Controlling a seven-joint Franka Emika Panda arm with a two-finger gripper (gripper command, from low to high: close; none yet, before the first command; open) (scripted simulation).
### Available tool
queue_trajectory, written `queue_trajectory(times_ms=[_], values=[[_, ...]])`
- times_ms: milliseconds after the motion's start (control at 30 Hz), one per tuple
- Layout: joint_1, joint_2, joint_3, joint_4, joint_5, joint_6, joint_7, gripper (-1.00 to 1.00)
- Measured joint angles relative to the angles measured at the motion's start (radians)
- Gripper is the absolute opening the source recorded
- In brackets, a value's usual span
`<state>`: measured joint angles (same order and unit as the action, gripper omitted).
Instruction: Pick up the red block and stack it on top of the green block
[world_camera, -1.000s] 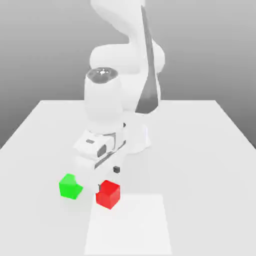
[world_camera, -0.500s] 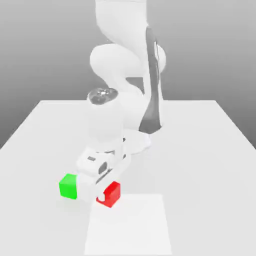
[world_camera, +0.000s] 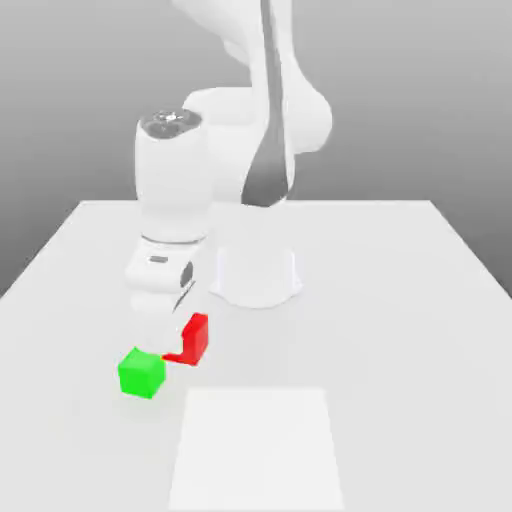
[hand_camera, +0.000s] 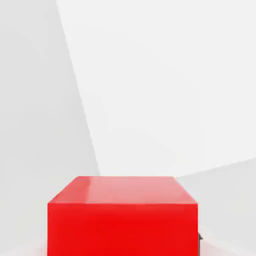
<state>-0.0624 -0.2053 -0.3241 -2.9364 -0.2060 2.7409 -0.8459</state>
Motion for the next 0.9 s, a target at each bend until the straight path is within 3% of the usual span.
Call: queue_trajectory(times_ms=[467, 667, 867, 900], values=[[-0.027, -0.1, -0.219, -0.011, -0.126, -0.084, -0.662, -1.0], [0.124, 0.041, -0.317, -0.01, 0.103, 0.036, -0.855, -1.0], [0.197, 0.192, -0.335, -0.008, 0.294, 0.177, -0.987, -1.0], [0.202, 0.211, -0.34, -0.008, 0.292, 0.199, -0.986, 1.0]])
